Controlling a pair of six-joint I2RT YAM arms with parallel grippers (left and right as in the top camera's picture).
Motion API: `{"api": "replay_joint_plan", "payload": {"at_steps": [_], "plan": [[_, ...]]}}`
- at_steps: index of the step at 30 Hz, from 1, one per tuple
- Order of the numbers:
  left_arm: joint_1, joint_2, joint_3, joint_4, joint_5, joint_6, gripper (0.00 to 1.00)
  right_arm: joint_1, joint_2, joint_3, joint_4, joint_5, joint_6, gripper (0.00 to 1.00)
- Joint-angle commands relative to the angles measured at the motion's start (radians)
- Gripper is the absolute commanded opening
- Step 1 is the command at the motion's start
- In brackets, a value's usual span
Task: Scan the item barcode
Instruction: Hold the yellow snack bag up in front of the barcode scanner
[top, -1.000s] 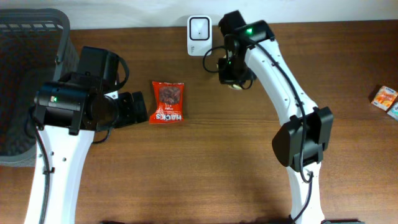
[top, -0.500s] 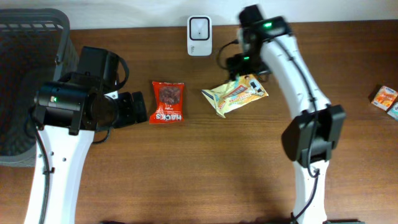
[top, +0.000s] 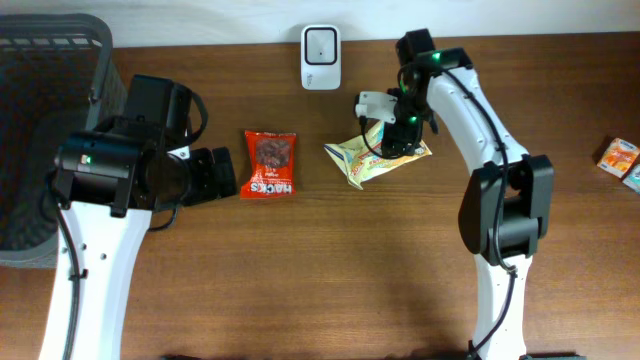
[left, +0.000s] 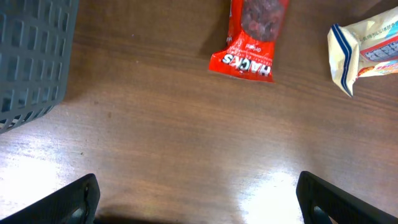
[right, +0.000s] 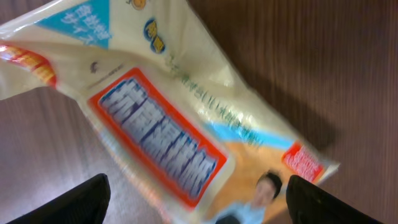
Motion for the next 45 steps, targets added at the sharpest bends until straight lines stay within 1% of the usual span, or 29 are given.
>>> {"api": "replay_joint_plan", "payload": {"at_steps": [1, 2, 3, 4, 6, 8, 10, 11, 13, 14, 15, 17, 18, 19, 20, 21, 24, 26, 27, 28, 31, 32, 33, 35, 36, 38, 40, 43, 45], "plan": [[0.002, -0.004, 0.004, 0.002, -0.011, -0.009, 0.99, 0.02, 0.008, -0.09, 0.039, -0.016, -0.053, 0.9], [0.002, -0.004, 0.004, 0.002, -0.011, -0.009, 0.99, 0.02, 0.008, -0.131, 0.077, -0.016, -0.052, 0.85], [0.002, -0.004, 0.004, 0.002, -0.011, -0.009, 0.99, 0.02, 0.008, -0.154, 0.108, -0.016, -0.052, 0.69], [0.002, -0.004, 0.004, 0.002, -0.011, -0.009, 0.99, 0.02, 0.008, -0.173, 0.136, -0.023, -0.051, 0.43], [0.002, -0.004, 0.004, 0.002, -0.011, -0.009, 0.99, 0.02, 0.008, -0.185, 0.142, -0.076, -0.018, 0.29], [0.002, -0.004, 0.004, 0.002, -0.011, -0.009, 0.99, 0.02, 0.008, -0.187, 0.159, -0.171, 0.095, 0.04], [0.002, -0.004, 0.004, 0.002, -0.011, -0.009, 0.99, 0.02, 0.007, -0.186, 0.233, -0.249, 0.388, 0.04], [0.002, -0.004, 0.004, 0.002, -0.011, -0.009, 0.99, 0.02, 0.006, -0.181, 0.29, -0.27, 0.657, 0.04], [0.002, -0.004, 0.004, 0.002, -0.011, -0.009, 0.99, 0.02, 0.006, -0.149, 0.33, -0.27, 0.989, 0.04], [0.002, -0.004, 0.004, 0.002, -0.011, -0.009, 0.99, 0.02, 0.005, -0.117, 0.33, -0.27, 1.078, 0.04], [0.002, -0.004, 0.004, 0.002, -0.011, -0.009, 0.99, 0.02, 0.004, -0.09, 0.323, -0.27, 1.117, 0.04], [0.002, -0.004, 0.004, 0.002, -0.011, -0.009, 0.99, 0.021, 0.003, -0.053, 0.298, -0.268, 1.12, 0.06], [0.002, -0.004, 0.004, 0.002, -0.011, -0.009, 0.99, 0.021, 0.003, -0.052, 0.286, -0.226, 1.11, 0.28], [0.002, -0.004, 0.004, 0.002, -0.011, -0.009, 0.99, 0.021, 0.003, -0.054, 0.271, -0.142, 1.076, 0.37], [0.002, -0.004, 0.004, 0.002, -0.011, -0.009, 0.99, 0.021, 0.003, -0.066, 0.264, -0.076, 1.03, 0.53], [0.002, -0.004, 0.004, 0.002, -0.011, -0.009, 0.99, 0.021, 0.003, -0.077, 0.261, -0.07, 0.997, 0.66], [0.002, -0.004, 0.004, 0.002, -0.011, -0.009, 0.99, 0.031, 0.003, -0.13, 0.264, -0.101, 0.904, 0.68], [0.002, -0.004, 0.004, 0.002, -0.011, -0.009, 0.99, 0.053, 0.003, -0.188, 0.26, -0.225, 0.722, 0.68], [0.002, -0.004, 0.004, 0.002, -0.011, -0.009, 0.99, 0.068, 0.003, -0.219, 0.269, -0.22, 0.659, 0.76], [0.002, -0.004, 0.004, 0.002, -0.011, -0.009, 0.99, 0.077, 0.003, -0.245, 0.298, -0.19, 0.651, 0.82], [0.002, -0.004, 0.004, 0.002, -0.011, -0.009, 0.99, 0.093, 0.003, -0.348, 0.436, -0.081, 0.666, 0.84], [0.002, -0.004, 0.004, 0.002, -0.011, -0.009, 0.99, 0.093, 0.003, -0.393, 0.491, -0.076, 0.671, 0.82], [0.002, -0.004, 0.004, 0.002, -0.011, -0.009, 0.99, 0.093, 0.003, -0.42, 0.533, -0.049, 0.72, 0.75], [0.002, -0.004, 0.004, 0.002, -0.011, -0.009, 0.99, 0.093, 0.003, -0.43, 0.578, 0.005, 0.816, 0.13], [0.002, -0.004, 0.004, 0.002, -0.011, -0.009, 0.99, 0.093, 0.002, -0.426, 0.578, 0.004, 0.854, 0.04], [0.002, -0.004, 0.004, 0.002, -0.011, -0.009, 0.99, 0.093, -0.003, -0.414, 0.566, -0.013, 0.931, 0.04], [0.002, -0.004, 0.004, 0.002, -0.011, -0.009, 0.99, 0.093, -0.029, -0.372, 0.53, -0.097, 0.934, 0.04], [0.002, -0.004, 0.004, 0.002, -0.011, -0.009, 0.99, 0.093, -0.125, -0.314, 0.526, -0.09, 1.055, 0.04], [0.002, -0.004, 0.004, 0.002, -0.011, -0.009, 0.99, 0.095, -0.197, -0.275, 0.546, -0.089, 1.061, 0.04]]}}
